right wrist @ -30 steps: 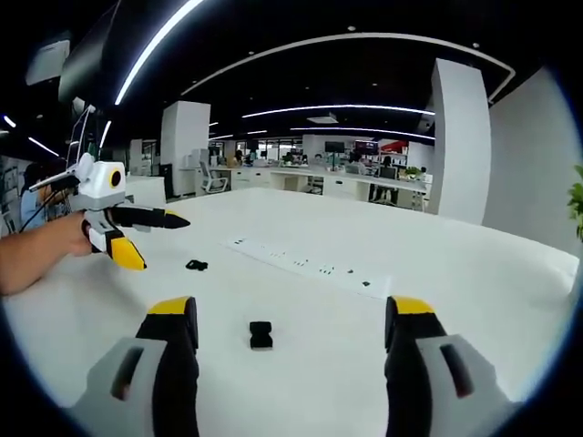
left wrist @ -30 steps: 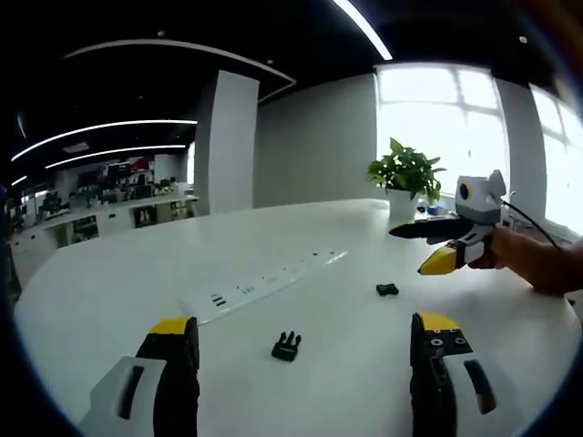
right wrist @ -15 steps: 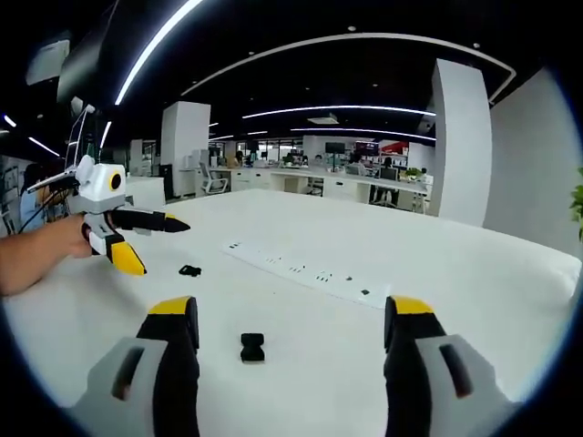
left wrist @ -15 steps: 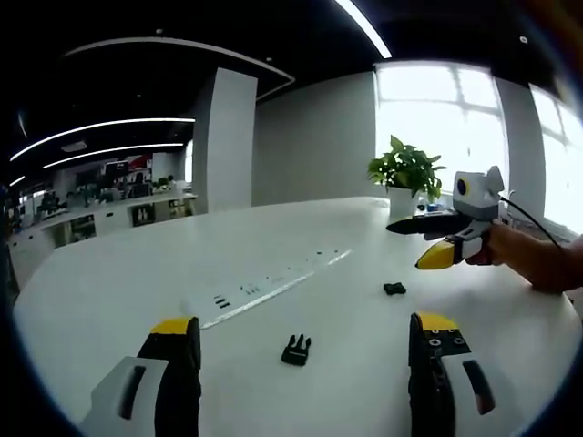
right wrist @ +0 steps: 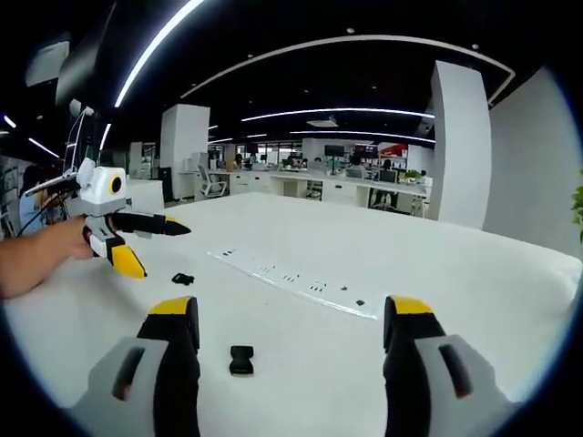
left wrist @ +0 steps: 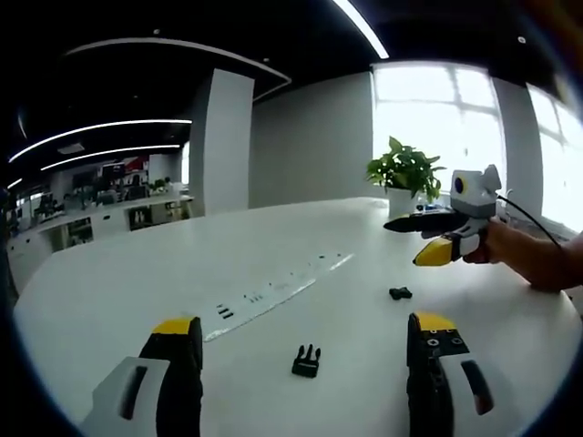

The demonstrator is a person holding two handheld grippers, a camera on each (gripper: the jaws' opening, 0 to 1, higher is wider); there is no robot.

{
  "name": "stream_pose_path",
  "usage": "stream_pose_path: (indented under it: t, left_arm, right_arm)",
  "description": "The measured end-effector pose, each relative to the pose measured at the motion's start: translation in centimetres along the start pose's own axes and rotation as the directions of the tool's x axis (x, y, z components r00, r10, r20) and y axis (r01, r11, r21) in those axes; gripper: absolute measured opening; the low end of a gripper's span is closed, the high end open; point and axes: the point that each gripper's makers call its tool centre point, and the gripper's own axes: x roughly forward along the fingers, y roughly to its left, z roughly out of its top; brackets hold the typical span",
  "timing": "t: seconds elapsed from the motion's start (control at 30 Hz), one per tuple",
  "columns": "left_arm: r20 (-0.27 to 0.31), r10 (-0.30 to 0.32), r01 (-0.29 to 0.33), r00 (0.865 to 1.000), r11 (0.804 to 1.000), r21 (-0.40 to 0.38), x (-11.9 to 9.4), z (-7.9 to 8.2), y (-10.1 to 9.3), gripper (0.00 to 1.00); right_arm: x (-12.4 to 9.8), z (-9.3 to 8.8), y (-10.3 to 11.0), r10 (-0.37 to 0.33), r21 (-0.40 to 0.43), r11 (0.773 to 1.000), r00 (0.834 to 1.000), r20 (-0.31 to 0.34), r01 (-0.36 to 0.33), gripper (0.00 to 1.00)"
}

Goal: Snap the two parts of the plastic buckle together until the buckle closes and remains connected.

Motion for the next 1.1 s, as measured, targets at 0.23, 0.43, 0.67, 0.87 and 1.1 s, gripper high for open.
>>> stream_pose_path:
  t: [0.23, 0.43, 0.67, 0.87, 1.1]
  left_arm:
    - [-0.032, -0.028, 0.028, 0.999, 1.0, -0.001, 0.0, -0.8, 0.0, 0.91]
    - [-0.039, -0.037, 0.037, 0.999, 0.999, -0.006, 0.1, -1.1, 0.2, 0.9]
    - [-0.064, -0.053, 0.053, 0.996, 0.999, -0.001, 0.5, -1.7, 0.1, 0.89]
    - [-0.083, -0.071, 0.071, 0.994, 0.997, -0.003, 0.5, -2.2, -0.2, 0.85]
    - [-0.101, -0.097, 0.097, 0.99, 0.995, 0.0, 0.7, -2.6, -0.8, 0.82]
  right_arm:
    - [0.2, -0.7, 0.0, 0.022, -0.009, 1.0, 1.0, -0.019, -0.022, 0.82]
    - [0.0, -0.7, -0.4, 0.021, -0.003, 1.0, 1.0, -0.014, -0.021, 0.82]
    - [0.2, -1.0, -0.1, 0.036, -0.006, 0.999, 0.999, -0.022, -0.037, 0.81]
    - [0.3, -1.2, 0.4, 0.059, -0.01, 0.998, 0.998, -0.027, -0.059, 0.8]
    - [0.3, -1.4, 0.8, 0.075, -0.016, 0.997, 0.997, -0.031, -0.076, 0.79]
